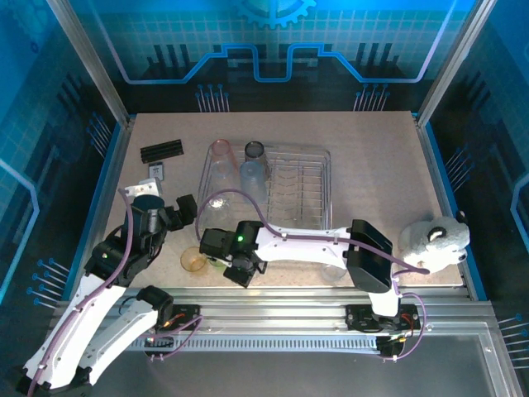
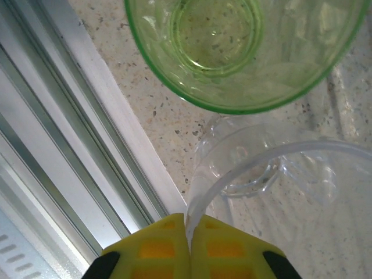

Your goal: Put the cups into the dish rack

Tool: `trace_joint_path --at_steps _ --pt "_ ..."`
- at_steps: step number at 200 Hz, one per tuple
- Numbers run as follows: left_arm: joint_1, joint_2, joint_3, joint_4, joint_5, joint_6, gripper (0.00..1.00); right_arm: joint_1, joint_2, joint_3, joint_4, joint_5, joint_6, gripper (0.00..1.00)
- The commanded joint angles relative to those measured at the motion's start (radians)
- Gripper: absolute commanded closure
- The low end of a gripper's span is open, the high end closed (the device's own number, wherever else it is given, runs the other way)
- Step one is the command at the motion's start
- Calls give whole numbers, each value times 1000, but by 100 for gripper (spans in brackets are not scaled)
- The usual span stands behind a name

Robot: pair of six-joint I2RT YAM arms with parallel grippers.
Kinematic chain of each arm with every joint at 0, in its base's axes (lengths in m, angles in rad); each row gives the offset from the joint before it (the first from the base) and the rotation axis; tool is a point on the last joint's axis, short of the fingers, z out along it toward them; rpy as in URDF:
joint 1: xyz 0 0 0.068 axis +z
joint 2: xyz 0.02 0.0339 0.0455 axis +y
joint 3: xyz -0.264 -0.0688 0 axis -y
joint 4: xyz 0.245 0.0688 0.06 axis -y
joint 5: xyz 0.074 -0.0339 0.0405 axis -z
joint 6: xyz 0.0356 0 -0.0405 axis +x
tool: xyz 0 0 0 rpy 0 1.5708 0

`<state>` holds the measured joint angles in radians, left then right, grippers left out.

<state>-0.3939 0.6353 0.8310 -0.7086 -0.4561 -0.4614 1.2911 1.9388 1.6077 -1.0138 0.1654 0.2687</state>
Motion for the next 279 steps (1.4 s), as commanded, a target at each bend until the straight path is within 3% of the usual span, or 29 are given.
trace_joint_path --at_steps 1,60,114,145,204,240,279 --pt "3 -8 -18 15 8 23 1 15 -45 18 -59 25 6 100" --pt "3 -15 -9 20 31 25 1 -1 -103 9 -67 15 21 100" --pt "3 -66 -2 89 149 60 1 -116 -289 -56 -13 -120 42 100" --pt "3 -95 -11 188 311 84 1 -212 -441 -107 51 -228 48 100" --pt "3 -42 -21 388 774 82 1 -474 -703 -269 291 -525 127 100" --pt "3 23 -26 487 940 23 1 -594 -797 -323 478 -699 208 100" --pt "3 86 -20 563 1051 -15 1 -656 -817 -350 689 -845 316 100"
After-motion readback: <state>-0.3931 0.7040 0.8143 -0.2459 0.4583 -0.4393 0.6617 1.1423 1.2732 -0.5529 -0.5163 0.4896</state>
